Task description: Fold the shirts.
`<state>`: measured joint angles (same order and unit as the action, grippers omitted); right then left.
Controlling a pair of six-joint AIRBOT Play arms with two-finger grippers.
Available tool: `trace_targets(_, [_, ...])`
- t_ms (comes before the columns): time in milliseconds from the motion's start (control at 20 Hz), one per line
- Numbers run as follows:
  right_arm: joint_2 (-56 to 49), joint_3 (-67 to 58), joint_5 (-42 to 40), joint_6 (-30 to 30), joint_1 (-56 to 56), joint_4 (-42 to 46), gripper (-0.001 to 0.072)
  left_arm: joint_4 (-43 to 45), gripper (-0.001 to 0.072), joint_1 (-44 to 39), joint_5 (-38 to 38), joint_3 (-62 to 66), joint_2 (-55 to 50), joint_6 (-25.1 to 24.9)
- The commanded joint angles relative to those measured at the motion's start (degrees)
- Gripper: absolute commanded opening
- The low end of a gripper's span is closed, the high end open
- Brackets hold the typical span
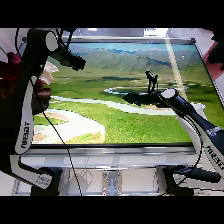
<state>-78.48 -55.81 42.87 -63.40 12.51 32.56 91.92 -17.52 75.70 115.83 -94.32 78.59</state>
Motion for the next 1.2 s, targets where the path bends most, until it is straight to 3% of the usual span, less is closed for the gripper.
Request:
trace_targets(0, [0.0,0.0,-0.2,0.0,0.1,0.0,0.0505,1.3,0.0335,0.0,-2.9,0.0,0.0,-4.4])
trace_targets(300, [0.0,0.0,-1.6,0.0,0.1,2.5,0.0505,0.7,0.0335,0.0,-7.3,0.0,0.0,-3.8])
trace_targets(500, [0.0,0.0,-1.6,0.0,0.1,5.7,0.0505,9.2,0.032,0.1,-8.6,0.0,-0.1,-4.5])
trace_targets(700, [0.0,0.0,-1.7,0.0,0.0,6.2,0.0505,9.3,0.032,0.4,-10.0,0.0,-0.2,-4.7])
trace_targets(850, [0.0,0.0,-1.6,0.0,0.0,6.7,0.0505,13.0,0.0319,1.4,-15.9,0.0,-0.4,-6.2])
trace_targets(900, [0.0,0.0,-1.6,0.0,0.1,6.8,0.0505,13.9,0.0217,2.2,-17.7,0.0,-0.5,-6.4])
trace_targets(950, [0.0,0.0,-1.6,0.0,0.1,6.8,0.0505,15.8,0.0036,3.4,-18.8,0.0,-0.6,-6.7])
trace_targets(1000, [0.0,0.0,-1.6,0.0,0.0,6.9,0.0505,17.6,0.0016,5.0,-19.9,0.0,-0.7,-6.6])
trace_targets(1050, [0.0,0.0,-1.6,0.0,0.0,7.3,0.0505,17.8,0.002,7.3,-21.6,0.0,-0.8,-6.0])
trace_targets(1100, [0.0,0.0,-1.6,0.0,0.0,8.0,0.0505,17.8,0.0072,9.7,-22.7,0.0,-1.0,-2.7])
trace_targets(1150, [0.0,0.0,-1.6,0.0,0.0,8.6,0.0505,17.8,0.0296,12.7,-23.9,0.0,-1.6,4.7])
